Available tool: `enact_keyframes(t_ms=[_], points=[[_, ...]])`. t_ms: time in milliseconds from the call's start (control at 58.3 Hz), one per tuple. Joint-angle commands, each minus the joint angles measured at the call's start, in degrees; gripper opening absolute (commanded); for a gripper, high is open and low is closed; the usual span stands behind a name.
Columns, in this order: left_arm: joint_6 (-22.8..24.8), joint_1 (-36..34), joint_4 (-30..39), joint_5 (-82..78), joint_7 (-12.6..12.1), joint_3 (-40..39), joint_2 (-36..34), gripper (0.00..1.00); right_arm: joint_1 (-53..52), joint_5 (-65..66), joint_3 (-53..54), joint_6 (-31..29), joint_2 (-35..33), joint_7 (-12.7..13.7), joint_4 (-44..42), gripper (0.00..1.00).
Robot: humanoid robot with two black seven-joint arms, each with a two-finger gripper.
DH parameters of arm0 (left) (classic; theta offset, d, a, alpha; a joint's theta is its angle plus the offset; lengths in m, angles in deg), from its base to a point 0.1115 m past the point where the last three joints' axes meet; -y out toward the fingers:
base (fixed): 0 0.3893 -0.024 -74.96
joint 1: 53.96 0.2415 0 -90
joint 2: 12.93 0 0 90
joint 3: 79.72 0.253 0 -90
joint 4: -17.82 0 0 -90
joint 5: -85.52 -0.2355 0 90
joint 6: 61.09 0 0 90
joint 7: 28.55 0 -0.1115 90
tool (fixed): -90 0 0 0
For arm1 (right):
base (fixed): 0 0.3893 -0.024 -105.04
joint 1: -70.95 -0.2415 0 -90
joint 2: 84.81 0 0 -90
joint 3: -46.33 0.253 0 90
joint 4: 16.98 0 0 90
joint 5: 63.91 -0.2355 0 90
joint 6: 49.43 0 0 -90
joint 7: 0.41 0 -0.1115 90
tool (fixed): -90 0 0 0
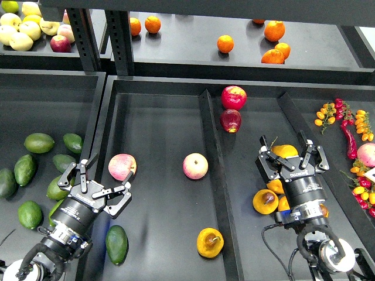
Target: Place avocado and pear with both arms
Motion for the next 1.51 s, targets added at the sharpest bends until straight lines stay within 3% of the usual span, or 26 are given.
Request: enact_keyframes(t_ms=[0,463,548,634,651,788,977,1131,1337,1491], points=[[0.0,-0.4,0.5,-0.1,0.0,0.1,0.0,1.00,0.0,0.0,-0.1,0.0,0.0,0.1,0.0,0.99],[0.0,-1.9,-2.0,-0.3,-0.4,2.0,0.0,1.00,0.5,-0.1,-0.2,0.0,0.0,0.2,0.2,0.99],[0.0,-1.9,-2.0,-0.5,-1.7,2.0,0.0,1.00,0.5,-0.1,-0.3,0.0,0.0,0.3,0.2,0.99],[0.0,-2.0,-1.5,-0.5,-5.2,1.6,0.0,1.00,0.5,-0.1,-0.4,0.1,0.0,0.4,0.2,0.99],[0.0,-2.1,-1.2,-0.7,-7.0,1.3,0.0,1.00,0.5,-0.1,-0.5,0.1,0.0,0.4,0.2,0.99],[0.0,-3.9,-1.2,-3.2,-8.0,2.0,0.0,1.00,0.5,-0.1,-0.6,0.9,0.0,0.5,0.3,0.99],[0.0,-9.1,-0.7,-9.8,-8.2,5.7,-8.4,1.00,0.4,-0.2,-1.0,1.5,0.0,0.5,0.2,0.99],[0.0,-16.8,-0.2,-15.2,-9.4,10.7,-17.4,1.00,-0.8,-0.3,-1.3,7.0,0.0,0.5,0.3,0.99],[0.0,-30.6,-0.3,-17.1,-11.5,23.0,-30.3,1.00,-4.2,-0.3,-1.3,13.4,0.0,0.5,0.1,0.99],[0.0,-40.5,-0.1,-19.2,-12.8,33.0,-36.3,1.00,-6.9,-0.2,-1.1,16.9,0.0,0.5,-0.1,0.99]])
